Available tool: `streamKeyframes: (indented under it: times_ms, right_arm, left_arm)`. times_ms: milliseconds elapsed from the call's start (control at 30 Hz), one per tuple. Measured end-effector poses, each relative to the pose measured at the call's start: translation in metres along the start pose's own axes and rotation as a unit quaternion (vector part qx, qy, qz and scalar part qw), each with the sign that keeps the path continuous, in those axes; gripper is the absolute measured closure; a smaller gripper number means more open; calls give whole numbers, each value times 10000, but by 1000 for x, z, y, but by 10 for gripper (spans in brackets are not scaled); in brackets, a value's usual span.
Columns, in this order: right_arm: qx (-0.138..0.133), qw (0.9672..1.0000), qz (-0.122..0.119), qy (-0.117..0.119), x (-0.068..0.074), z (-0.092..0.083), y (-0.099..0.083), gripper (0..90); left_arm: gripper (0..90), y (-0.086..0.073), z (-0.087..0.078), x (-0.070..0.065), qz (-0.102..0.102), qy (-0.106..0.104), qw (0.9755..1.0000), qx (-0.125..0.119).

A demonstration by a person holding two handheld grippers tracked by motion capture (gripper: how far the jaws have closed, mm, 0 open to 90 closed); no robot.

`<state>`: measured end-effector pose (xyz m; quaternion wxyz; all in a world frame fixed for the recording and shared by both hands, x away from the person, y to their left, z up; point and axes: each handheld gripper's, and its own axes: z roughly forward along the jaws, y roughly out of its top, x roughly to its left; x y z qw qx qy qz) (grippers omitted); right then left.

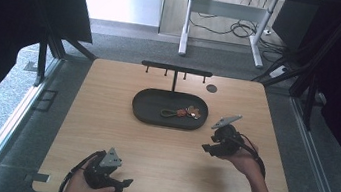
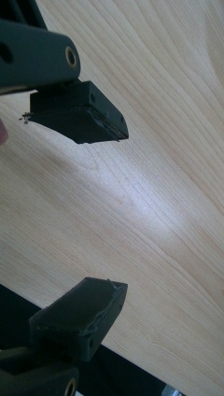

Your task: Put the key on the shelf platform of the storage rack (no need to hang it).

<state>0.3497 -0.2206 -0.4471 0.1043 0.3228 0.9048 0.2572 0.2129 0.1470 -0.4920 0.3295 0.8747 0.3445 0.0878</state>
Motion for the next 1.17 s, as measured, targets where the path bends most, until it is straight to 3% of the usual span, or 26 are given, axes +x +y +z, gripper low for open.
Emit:
streamKeyframes:
  times_ms: [267, 700, 1167]
  right_arm:
    - [73, 9999, 124, -24, 4, 0, -32, 471]
    - [-37, 9993, 372, -34, 9, 6, -70, 471]
    - [-512, 9972, 515, -154, 8, -1, -79, 459]
  left_arm:
    - [231, 0, 1, -1, 14, -2, 10000, 29]
    - [231, 1, 4, -2, 36, -8, 10000, 63]
    - [230, 6, 3, -5, 40, -5, 10000, 57]
